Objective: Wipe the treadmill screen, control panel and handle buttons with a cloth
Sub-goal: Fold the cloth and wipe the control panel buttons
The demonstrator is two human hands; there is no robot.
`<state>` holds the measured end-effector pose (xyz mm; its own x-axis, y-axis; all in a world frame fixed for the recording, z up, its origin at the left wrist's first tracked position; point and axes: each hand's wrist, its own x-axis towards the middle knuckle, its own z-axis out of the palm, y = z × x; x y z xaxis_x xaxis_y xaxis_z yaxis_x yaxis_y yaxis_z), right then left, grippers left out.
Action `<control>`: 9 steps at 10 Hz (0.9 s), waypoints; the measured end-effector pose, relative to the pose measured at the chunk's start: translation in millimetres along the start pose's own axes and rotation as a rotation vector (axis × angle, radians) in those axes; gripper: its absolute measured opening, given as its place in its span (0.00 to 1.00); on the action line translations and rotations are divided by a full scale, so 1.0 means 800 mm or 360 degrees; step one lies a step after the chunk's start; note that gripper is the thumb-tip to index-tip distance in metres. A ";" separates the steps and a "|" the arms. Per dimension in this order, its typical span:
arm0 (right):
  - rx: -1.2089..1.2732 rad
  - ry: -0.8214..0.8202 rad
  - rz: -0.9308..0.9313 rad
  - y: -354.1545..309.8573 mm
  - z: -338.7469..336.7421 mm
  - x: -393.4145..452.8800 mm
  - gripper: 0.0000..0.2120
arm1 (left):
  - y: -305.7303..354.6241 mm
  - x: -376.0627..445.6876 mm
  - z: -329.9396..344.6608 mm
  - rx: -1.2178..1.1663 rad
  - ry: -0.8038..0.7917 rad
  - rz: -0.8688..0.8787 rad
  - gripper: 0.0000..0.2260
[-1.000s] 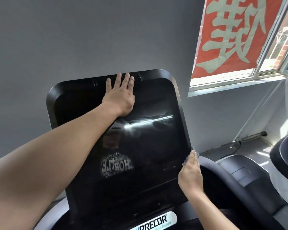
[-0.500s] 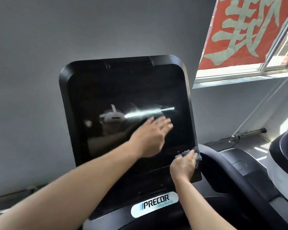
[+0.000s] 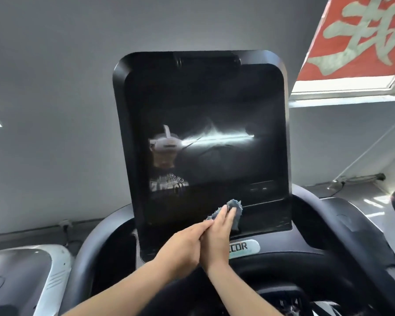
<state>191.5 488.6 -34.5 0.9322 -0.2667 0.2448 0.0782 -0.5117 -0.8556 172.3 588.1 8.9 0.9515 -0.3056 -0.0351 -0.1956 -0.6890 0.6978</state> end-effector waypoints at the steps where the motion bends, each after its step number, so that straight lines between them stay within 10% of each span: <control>1: -0.0421 -0.0118 0.0113 -0.008 0.007 -0.016 0.38 | -0.008 -0.021 0.000 -0.0480 0.0210 -0.0328 0.24; 3: -0.0069 -0.0625 0.0321 -0.033 -0.011 -0.044 0.38 | -0.030 -0.041 0.000 -0.0995 0.0359 -0.0690 0.17; 5: -0.0260 -0.0778 -0.0255 -0.049 -0.029 -0.051 0.21 | -0.040 -0.080 0.003 -0.1109 0.0757 -0.0747 0.10; 6: -0.0646 -0.0997 -0.1004 -0.031 0.003 -0.049 0.19 | -0.050 -0.097 0.003 -0.0768 0.0910 -0.0928 0.10; 7: -0.1116 -0.1547 -0.1133 -0.011 0.028 -0.052 0.25 | -0.061 -0.112 0.009 -0.0371 0.0910 -0.1063 0.10; 9: -0.1160 -0.1458 -0.1247 0.031 -0.005 -0.031 0.26 | -0.049 -0.097 0.029 -0.0026 0.0645 -0.0894 0.22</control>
<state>169.0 478.7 -60.1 0.6509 0.7549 -0.0800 0.7419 -0.6549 -0.1437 100.3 623.4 -32.1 0.9219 0.3662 -0.1264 0.3531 -0.6603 0.6628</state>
